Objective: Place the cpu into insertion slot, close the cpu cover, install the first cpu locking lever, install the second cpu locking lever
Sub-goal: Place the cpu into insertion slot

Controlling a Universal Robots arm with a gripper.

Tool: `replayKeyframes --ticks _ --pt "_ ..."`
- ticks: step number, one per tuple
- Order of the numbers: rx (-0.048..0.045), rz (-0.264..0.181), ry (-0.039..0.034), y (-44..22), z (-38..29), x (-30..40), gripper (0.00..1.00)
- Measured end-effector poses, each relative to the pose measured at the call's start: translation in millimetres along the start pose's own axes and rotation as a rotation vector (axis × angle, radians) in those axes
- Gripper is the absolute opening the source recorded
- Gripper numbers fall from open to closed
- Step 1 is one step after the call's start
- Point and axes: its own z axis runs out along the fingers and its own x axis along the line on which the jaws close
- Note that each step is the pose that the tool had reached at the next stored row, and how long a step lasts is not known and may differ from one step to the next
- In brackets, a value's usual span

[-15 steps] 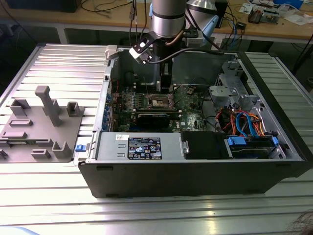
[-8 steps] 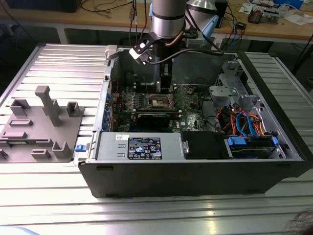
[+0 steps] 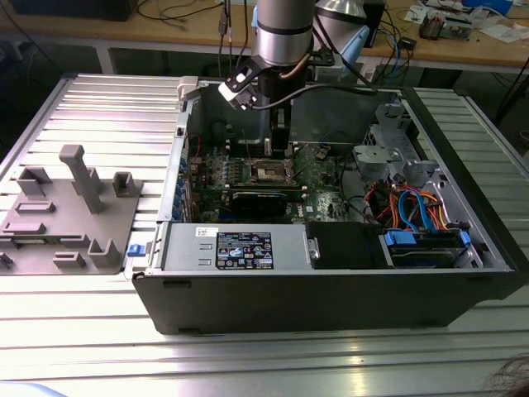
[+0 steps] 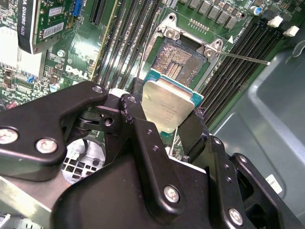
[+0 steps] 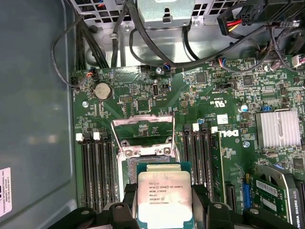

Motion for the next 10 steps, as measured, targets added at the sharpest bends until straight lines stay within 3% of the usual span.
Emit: replayKeyframes --ticks 10 --pt "0.0000 0.000 0.0000 -0.2 2.6 0.0 0.54"
